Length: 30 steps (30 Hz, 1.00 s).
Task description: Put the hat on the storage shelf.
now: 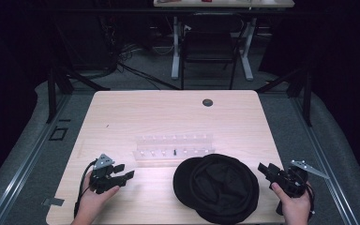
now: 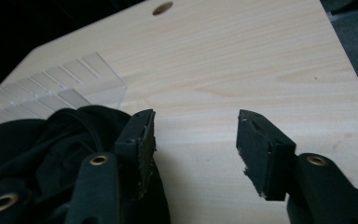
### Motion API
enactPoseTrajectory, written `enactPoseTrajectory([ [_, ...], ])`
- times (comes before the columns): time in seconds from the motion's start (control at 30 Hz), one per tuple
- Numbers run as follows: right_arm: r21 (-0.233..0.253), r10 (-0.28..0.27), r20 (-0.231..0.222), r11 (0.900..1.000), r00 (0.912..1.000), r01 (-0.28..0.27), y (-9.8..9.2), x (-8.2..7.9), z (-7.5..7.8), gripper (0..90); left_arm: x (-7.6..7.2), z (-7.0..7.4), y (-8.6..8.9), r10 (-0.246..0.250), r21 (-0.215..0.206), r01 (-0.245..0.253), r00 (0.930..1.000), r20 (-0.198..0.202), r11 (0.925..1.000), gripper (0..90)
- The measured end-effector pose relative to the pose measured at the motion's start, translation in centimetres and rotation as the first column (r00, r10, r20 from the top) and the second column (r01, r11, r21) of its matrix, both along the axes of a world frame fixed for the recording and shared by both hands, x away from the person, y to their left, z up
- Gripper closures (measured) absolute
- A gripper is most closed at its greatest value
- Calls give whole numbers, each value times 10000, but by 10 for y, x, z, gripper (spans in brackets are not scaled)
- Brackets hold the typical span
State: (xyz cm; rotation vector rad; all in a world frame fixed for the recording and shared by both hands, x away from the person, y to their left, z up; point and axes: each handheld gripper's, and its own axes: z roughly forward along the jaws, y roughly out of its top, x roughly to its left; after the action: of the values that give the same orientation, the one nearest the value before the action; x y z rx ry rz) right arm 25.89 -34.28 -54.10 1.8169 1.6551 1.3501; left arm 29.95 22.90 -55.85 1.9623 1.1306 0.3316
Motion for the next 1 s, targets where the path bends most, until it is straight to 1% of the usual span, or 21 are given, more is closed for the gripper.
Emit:
enactPoseTrajectory([
  [0.07, 41, 53, -332, 10000, 9994, -52, 1, -1, 3, 527, 0, 0, 0, -28, -41, 28, 10000, -53, 10000, 460],
  [0.1, 182, 35, -614, 9998, 9981, -24, 2, -2, 7, 579, 0, -1, 0, -10, -140, 8, 9999, -141, 9999, 457],
  [0.13, 182, 35, -614, 9998, 9981, -24, 2, -2, 7, 579, 0, -1, 0, -10, -140, 8, 9999, -141, 9999, 457],
  [0.17, 167, 45, -768, 9999, 9970, -32, 3, -2, 9, 598, 0, -1, 0, -2, -140, 0, 9999, -147, 9999, 457],
  [0.2, -43, 108, -1078, 9999, 9941, -113, 3, -3, 13, 614, 0, -1, -1, -5, -121, 3, 9999, -146, 9999, 457],
  [0.27, -27, 265, -1166, 9996, 9928, -270, 6, -2, 14, 629, -1, -1, -1, -1, -121, 0, 9999, -135, 9999, 458],
  [0.3, -321, 410, -1421, 9984, 9890, -460, 6, -1, 17, 639, -1, 0, 0, -29, -76, 28, 9999, -119, 10000, 457],
  [0.33, -191, 473, -1378, 9985, 9893, -504, 8, -1, 17, 651, -1, 1, 0, -93, -54, 92, 9999, -126, 9999, 458],
  [0.37, -158, 681, -1602, 9973, 9847, -716, 9, -2, 21, 663, -2, 1, 0, -98, -45, 97, 9999, -44, 9999, 458],
  [0.43, -129, 776, -1702, 9966, 9823, -810, 10, -3, 22, 672, -2, 1, 0, -109, -64, 109, 9999, -62, 9999, 460],
  [0.47, -199, 872, -1914, 9955, 9776, -927, 10, -4, 25, 681, -2, 2, 1, -153, -27, 152, 9999, -65, 9999, 465],
  [0.5, -459, 1043, -2286, 9920, 9679, -1178, 10, -6, 29, 688, -1, 2, 1, -195, 15, 195, 9998, -55, 9998, 482],
  [0.57, -354, 1081, -2308, 9922, 9670, -1194, 12, -7, 29, 689, -1, 1, 1, -242, 30, 242, 9997, -91, 9997, 493],
  [0.6, -431, 1183, -2531, 9901, 9602, -1333, 11, -8, 32, 694, -1, 1, 1, -293, 39, 294, 9995, -124, 9996, 498],
  [0.67, -168, 1182, -2830, 9916, 9518, -1282, 11, -10, 36, 717, -1, 1, 1, -316, 35, 316, 9994, -116, 9995, 498],
  [0.7, 146, 1209, -3136, 9924, 9418, -1225, 10, -12, 40, 727, -1, 1, 1, -316, 6, 316, 9994, -108, 9995, 499],
  [0.77, 213, 1261, -3165, 9918, 9402, -1258, 9, -12, 41, 728, -1, 2, 1, -292, -24, 292, 9995, -110, 9996, 499],
  [0.87, 453, 1218, -3483, 9926, 9294, -1131, 9, -14, 45, 730, -2, 2, 0, -238, -79, 237, 9996, -129, 9997, 494],
  [0.9, 574, 1213, -3642, 9925, 9234, -1078, 9, -15, 46, 730, -2, 2, 0, -224, -102, 223, 9996, -141, 9997, 491],
  [0.97, 425, 1320, -3999, 9912, 9070, -1255, 10, -17, 47, 737, -2, 1, 0, -239, -78, 238, 9996, -155, 9997, 491],
  [1.0, 425, 1320, -3999, 9912, 9070, -1255, 10, -17, 47, 737, -1, 1, 0, -199, -106, 198, 9997, -120, 9997, 491],
])
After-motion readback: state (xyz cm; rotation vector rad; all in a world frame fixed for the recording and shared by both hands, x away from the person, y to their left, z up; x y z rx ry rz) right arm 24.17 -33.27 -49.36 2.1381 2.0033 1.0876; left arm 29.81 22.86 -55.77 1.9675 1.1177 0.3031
